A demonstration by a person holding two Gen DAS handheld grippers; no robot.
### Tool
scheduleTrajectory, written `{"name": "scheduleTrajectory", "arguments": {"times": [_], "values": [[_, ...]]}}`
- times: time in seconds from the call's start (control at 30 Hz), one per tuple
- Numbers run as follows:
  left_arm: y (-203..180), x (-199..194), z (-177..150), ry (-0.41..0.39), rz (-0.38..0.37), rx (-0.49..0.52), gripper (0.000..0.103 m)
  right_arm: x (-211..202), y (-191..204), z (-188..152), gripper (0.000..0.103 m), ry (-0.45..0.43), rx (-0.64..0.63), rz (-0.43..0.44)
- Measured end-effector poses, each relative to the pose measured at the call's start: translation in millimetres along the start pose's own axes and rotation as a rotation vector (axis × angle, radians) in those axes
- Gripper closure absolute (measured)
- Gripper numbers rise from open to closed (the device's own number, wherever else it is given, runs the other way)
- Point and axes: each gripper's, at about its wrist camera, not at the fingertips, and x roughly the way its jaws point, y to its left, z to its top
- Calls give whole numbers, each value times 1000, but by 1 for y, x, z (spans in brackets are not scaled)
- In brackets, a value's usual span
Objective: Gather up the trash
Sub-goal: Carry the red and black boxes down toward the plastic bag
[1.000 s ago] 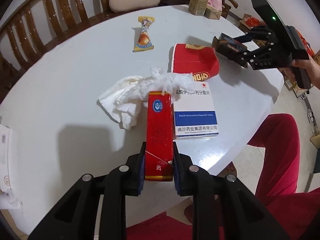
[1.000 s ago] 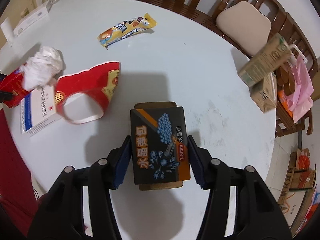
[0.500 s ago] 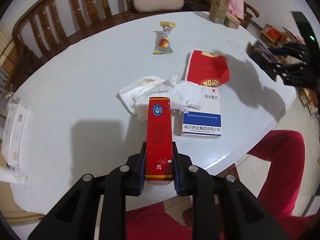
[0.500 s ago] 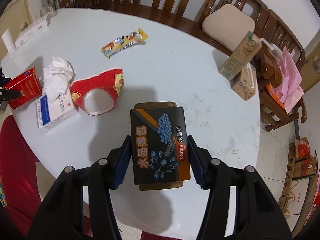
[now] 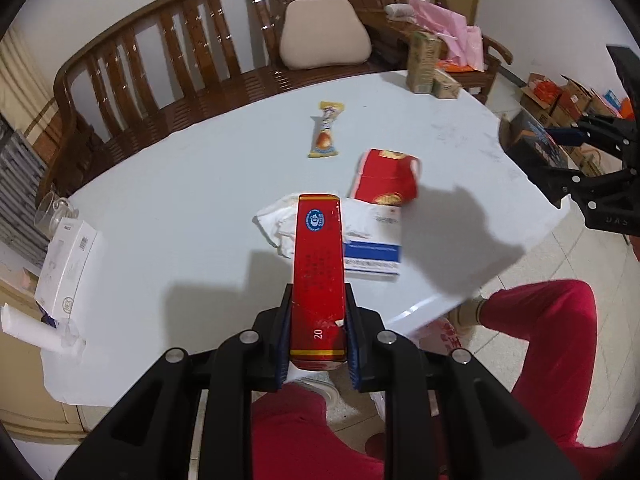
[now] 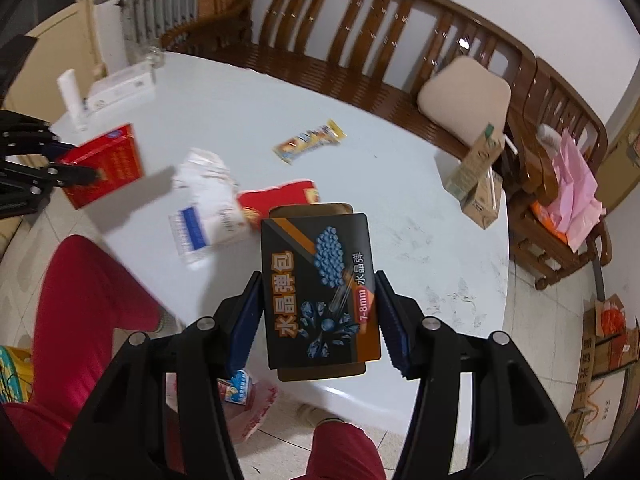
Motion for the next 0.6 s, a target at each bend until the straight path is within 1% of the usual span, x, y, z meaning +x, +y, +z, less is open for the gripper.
{"name": "scheduleTrajectory", "arguments": {"times": [0.13,0.23,0.47,0.6], "values": [[-16,-14,-13,-21,-13,20,81,-28,20,-10,49,-39,-17,21],[-27,-21,-24,-32,-33,27,81,-40,34,-21,49,-51,-28,26],[-50,-24,-46,-31,-59,52,81,-58,60,-43,49,-55,-52,40],[-61,-18,-57,-18,-80,61,81,-61,74,-56,49,-48,-69,51]]}}
